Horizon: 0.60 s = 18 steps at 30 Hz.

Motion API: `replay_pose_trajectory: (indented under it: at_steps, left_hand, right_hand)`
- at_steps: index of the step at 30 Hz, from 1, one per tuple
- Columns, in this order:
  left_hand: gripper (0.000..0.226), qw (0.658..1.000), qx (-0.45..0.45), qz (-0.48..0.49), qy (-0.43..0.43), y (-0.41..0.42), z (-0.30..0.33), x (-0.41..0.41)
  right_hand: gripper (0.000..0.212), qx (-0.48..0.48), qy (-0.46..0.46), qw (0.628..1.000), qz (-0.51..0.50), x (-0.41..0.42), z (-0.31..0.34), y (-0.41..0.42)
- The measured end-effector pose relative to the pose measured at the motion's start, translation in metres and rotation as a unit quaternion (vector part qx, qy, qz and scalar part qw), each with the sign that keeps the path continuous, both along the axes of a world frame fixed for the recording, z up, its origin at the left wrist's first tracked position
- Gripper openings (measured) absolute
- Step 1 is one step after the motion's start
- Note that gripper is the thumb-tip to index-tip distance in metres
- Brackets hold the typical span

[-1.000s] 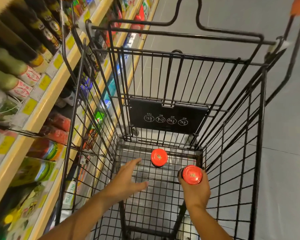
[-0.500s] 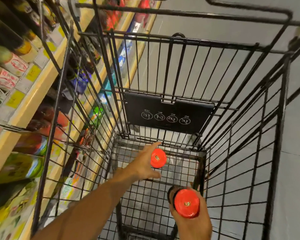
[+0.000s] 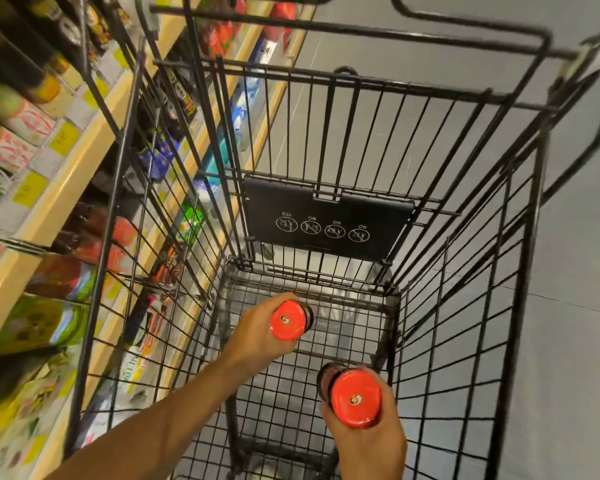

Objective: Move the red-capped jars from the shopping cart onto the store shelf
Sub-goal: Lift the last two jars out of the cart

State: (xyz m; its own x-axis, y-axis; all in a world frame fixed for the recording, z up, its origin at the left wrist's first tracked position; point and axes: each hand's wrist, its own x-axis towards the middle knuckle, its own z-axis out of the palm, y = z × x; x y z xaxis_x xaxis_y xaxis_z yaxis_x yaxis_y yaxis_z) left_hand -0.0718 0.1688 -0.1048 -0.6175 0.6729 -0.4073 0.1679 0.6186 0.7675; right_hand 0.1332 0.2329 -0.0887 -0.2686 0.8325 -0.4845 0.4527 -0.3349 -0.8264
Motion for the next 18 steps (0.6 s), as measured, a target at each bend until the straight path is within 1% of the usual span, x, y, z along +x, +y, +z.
replay_pose_trajectory:
  at_steps: [2,5,7,10,12,14,18]
  left_hand:
    - [0.076,0.999,0.024,0.023,0.002,-0.014,0.022,0.001]
    - [0.077,0.998,0.045,0.051,0.004,-0.036,0.068,0.002]
    - [0.076,0.996,0.061,0.065,0.007,-0.051,0.105,0.005]
    - [0.081,0.992,0.08,0.078,0.056,-0.073,0.163,0.008]
    - [0.084,0.988,0.097,0.088,0.086,-0.088,0.201,0.01]
    - [0.082,0.984,0.116,0.097,0.092,-0.105,0.241,0.014]
    - [0.076,0.972,0.161,0.133,0.111,-0.142,0.315,0.028]
  right_hand:
    - [0.086,-0.017,0.021,1.0,0.004,-0.004,0.017,0.003]
    - [0.083,-0.025,0.022,0.999,0.031,-0.008,0.049,0.004]
    - [0.085,-0.011,0.014,0.997,0.071,-0.01,0.073,0.002]
    - [0.086,0.016,0.022,0.993,0.117,-0.01,0.108,-0.001]
    - [0.084,0.022,0.029,0.989,0.14,-0.012,0.144,-0.005]
    - [0.084,0.029,0.038,0.986,0.158,-0.01,0.182,-0.01]
    - [0.077,0.07,0.066,0.976,0.194,-0.005,0.263,-0.025]
